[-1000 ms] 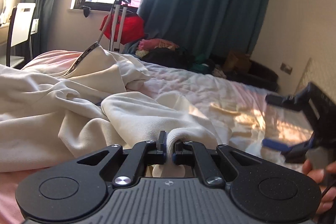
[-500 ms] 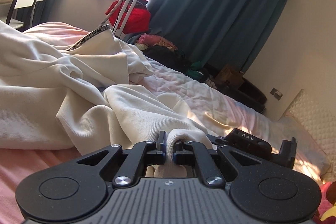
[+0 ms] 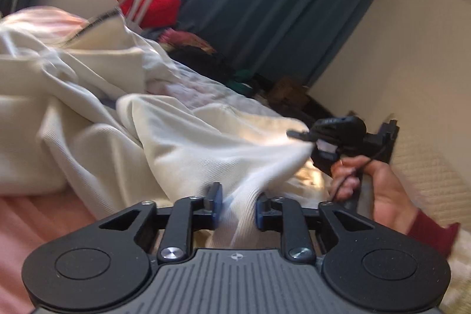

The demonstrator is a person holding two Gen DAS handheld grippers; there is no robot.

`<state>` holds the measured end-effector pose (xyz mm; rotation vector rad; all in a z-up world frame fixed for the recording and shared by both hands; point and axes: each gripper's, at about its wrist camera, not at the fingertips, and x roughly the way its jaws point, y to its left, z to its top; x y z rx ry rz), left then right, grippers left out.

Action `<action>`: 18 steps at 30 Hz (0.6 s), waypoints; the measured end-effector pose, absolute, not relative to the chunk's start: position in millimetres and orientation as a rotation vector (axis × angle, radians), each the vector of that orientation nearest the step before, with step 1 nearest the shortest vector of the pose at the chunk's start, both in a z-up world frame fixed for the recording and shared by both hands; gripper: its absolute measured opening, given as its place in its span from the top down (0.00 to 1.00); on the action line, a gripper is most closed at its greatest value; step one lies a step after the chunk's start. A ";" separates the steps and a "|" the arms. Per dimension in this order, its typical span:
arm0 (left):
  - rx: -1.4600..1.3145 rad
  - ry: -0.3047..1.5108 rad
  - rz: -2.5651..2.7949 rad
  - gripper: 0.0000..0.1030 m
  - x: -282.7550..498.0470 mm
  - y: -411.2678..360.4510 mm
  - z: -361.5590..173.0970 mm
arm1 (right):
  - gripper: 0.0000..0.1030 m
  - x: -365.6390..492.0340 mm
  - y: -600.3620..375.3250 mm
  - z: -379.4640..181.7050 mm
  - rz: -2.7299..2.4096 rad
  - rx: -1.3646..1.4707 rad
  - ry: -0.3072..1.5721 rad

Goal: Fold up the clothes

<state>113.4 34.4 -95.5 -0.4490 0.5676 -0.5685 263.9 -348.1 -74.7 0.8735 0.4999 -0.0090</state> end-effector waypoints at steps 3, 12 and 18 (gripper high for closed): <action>-0.508 0.548 -0.637 0.42 107.9 29.4 -95.7 | 0.94 252.6 -390.4 -53.4 -0.023 0.951 0.378; -0.575 0.603 -0.564 0.31 114.1 26.6 -108.8 | 0.94 174.8 -532.6 -96.0 -0.408 1.064 0.203; -0.582 0.643 -0.482 0.28 124.2 35.6 -111.6 | 0.94 159.9 -560.9 -142.2 -0.499 1.142 0.379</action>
